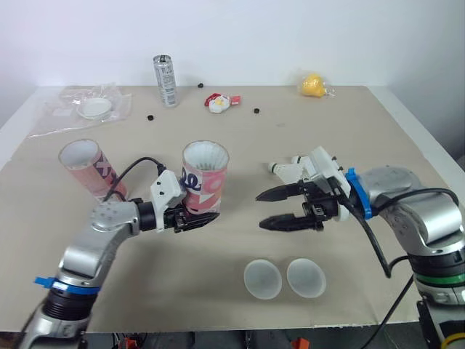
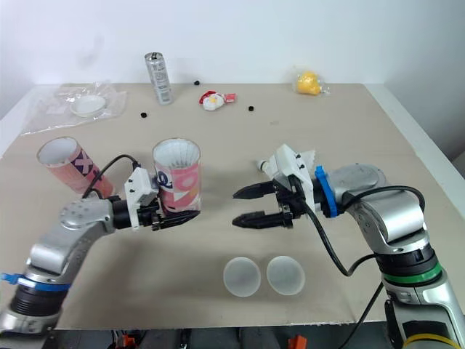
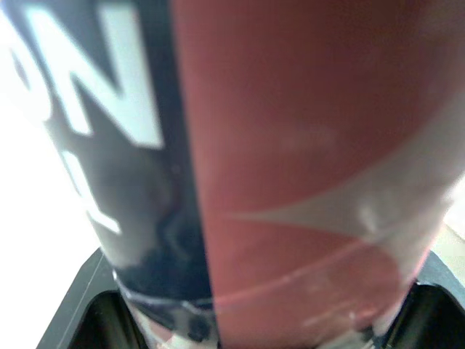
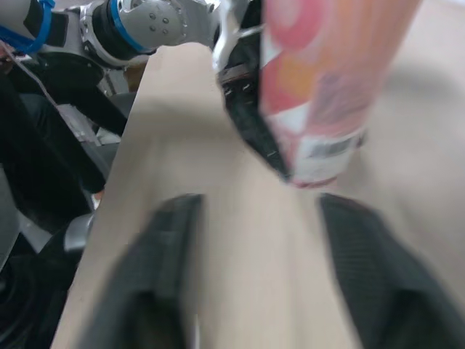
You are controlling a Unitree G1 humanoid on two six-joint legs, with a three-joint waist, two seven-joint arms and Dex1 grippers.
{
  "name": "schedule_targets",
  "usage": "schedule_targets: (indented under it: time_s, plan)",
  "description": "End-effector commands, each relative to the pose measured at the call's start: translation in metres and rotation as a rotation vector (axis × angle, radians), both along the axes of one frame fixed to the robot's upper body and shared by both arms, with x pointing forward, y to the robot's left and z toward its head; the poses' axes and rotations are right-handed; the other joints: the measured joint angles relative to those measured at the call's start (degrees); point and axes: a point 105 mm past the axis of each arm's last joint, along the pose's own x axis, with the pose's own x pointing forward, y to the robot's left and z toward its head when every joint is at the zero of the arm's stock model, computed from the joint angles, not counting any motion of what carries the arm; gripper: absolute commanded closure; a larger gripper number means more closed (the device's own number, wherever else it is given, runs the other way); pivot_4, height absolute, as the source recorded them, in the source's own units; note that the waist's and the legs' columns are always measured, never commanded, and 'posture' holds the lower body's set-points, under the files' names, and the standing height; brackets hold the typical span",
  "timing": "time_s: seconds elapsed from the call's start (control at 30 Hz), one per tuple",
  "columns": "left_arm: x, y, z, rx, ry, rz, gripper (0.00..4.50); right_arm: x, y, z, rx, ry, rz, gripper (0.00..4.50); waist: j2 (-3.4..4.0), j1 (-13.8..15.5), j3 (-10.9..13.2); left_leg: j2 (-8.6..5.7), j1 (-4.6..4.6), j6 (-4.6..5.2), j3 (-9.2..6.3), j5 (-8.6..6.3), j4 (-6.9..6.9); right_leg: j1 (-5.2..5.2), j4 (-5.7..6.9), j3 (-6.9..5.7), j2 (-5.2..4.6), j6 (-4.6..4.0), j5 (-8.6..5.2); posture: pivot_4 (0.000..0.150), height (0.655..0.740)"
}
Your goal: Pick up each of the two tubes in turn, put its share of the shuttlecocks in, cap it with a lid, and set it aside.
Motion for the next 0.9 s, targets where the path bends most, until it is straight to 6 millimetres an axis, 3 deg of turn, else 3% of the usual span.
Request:
schedule_targets:
  time_s: [0.03,0.17,0.47,0.87,0.9]
  plan:
    - [0.012,-0.014,-0.017,-0.06,-0.047,0.08,1.57,-0.004,0.003,-0.007,-0.085,-0.065,0.045,0.02,0.01,-0.01,0.0,0.0,0.0,-0.01,0.01,0.0,0.02,0.0,-0.01,0.02,0.01,0.02,0.05,0.15,0.74]
    - [0.016,-0.03,-0.046,-0.062,-0.049,0.094,1.57,-0.006,0.01,-0.023,-0.192,-0.119,0.106,0.02,0.0,0.02,0.01,0.02,-0.07,-0.02,0.02,0.02,0.33,0.02,-0.01,0.06,0.07,0.23,0.2,0.15,0.74]
    - [0.014,-0.039,-0.08,-0.074,0.01,0.103,1.57,-0.005,0.012,-0.062,-0.399,-0.193,0.188,0.02,0.21,0.12,-0.16,-0.05,0.08,0.09,0.16,0.17,0.74,0.31,-0.06,0.14,-0.07,0.48,0.3,0.15,0.74]
    - [0.01,-0.044,-0.085,-0.089,0.057,0.084,1.57,0.007,0.006,-0.083,-0.5,-0.217,0.203,0.02,0.55,0.16,-0.48,-0.07,0.27,0.09,0.21,0.18,0.74,0.48,-0.08,0.19,-0.08,0.52,0.27,0.15,0.74]
    - [0.01,-0.044,-0.084,-0.088,0.057,0.084,1.57,0.006,0.006,-0.083,-0.5,-0.217,0.204,0.41,0.55,0.15,-0.48,-0.07,0.3,0.09,0.2,0.18,0.73,0.51,-0.09,0.19,-0.08,0.52,0.25,0.15,0.74]
